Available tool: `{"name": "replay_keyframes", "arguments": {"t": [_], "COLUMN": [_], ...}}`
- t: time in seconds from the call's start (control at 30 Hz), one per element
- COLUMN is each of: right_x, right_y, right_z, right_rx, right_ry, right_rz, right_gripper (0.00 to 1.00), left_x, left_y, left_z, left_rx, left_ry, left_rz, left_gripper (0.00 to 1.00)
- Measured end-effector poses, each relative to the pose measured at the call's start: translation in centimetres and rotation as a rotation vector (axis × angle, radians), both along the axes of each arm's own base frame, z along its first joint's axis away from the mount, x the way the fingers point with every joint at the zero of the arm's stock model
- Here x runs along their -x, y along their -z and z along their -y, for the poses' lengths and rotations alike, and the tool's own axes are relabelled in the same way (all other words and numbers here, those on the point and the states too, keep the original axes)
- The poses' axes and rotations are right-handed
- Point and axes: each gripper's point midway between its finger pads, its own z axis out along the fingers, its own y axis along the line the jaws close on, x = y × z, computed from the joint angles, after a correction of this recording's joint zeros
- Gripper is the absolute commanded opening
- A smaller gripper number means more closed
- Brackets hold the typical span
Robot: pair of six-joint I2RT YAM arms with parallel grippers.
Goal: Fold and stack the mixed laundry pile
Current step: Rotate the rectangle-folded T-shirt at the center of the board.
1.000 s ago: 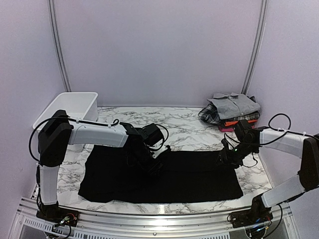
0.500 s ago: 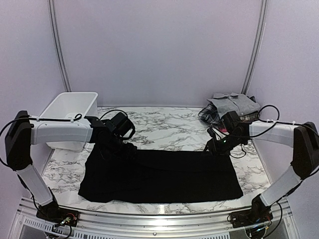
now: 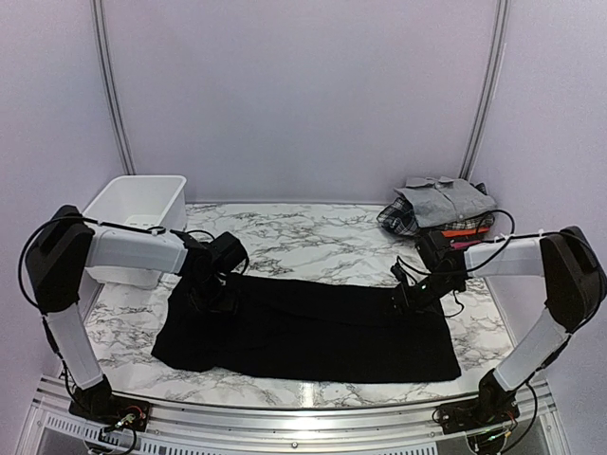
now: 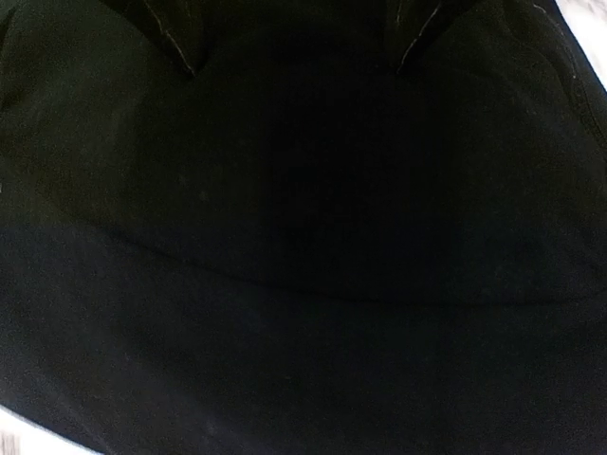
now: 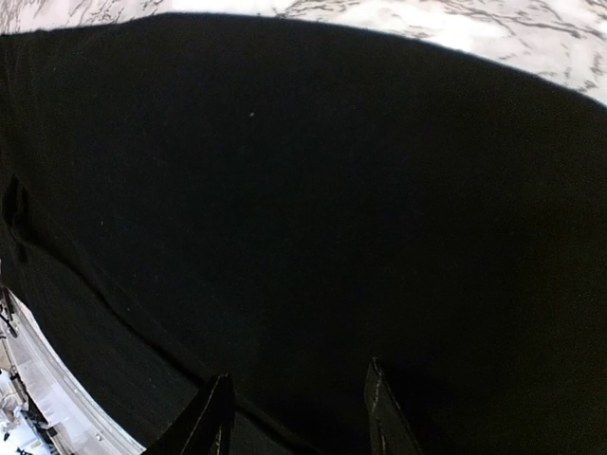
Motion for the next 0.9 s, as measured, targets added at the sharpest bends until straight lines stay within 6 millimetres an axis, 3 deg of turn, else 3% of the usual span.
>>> {"name": "replay_keyframes", "arguments": {"t": [0.23, 0.4, 0.53, 0.67, 0.77, 0.9], "right_x": [-0.6, -0.9, -2.9, -4.0, -2.8, -0.4], "right_y": [-0.2, -1.7, -5.5, -7.7, -7.0, -4.4], "right_z": [2.2, 3.3, 2.6, 1.2, -0.5, -2.0], "right_rx": [0.008, 0.032, 0.006, -0.012, -0.007, 0.008], "right_ry": [0.084, 0.107, 0.081, 0.021, -0.053, -0.132], "right_rz": [0.010, 0.038, 0.135, 0.195, 0.166, 0.077], "right_gripper": [0.49, 0.49, 0.45, 0.43, 0.41, 0.39], "left_x": [-9.5, -12.5, -11.2, -7.0, -4.1, -2.5], "left_y": [-0.4, -2.7, -5.2, -5.2, -3.1, -0.5], "left_z": [2.6, 4.0, 4.6, 4.1, 2.9, 1.1], "left_rx": [0.005, 0.014, 0.036, 0.062, 0.034, -0.017], "left_ry": [0.029, 0.097, 0.132, 0.130, 0.110, 0.072], "left_rz": [0.085, 0.158, 0.192, 0.145, 0.069, -0.005], "left_gripper": [0.70, 0.71, 0.70, 0.65, 0.62, 0.57]}}
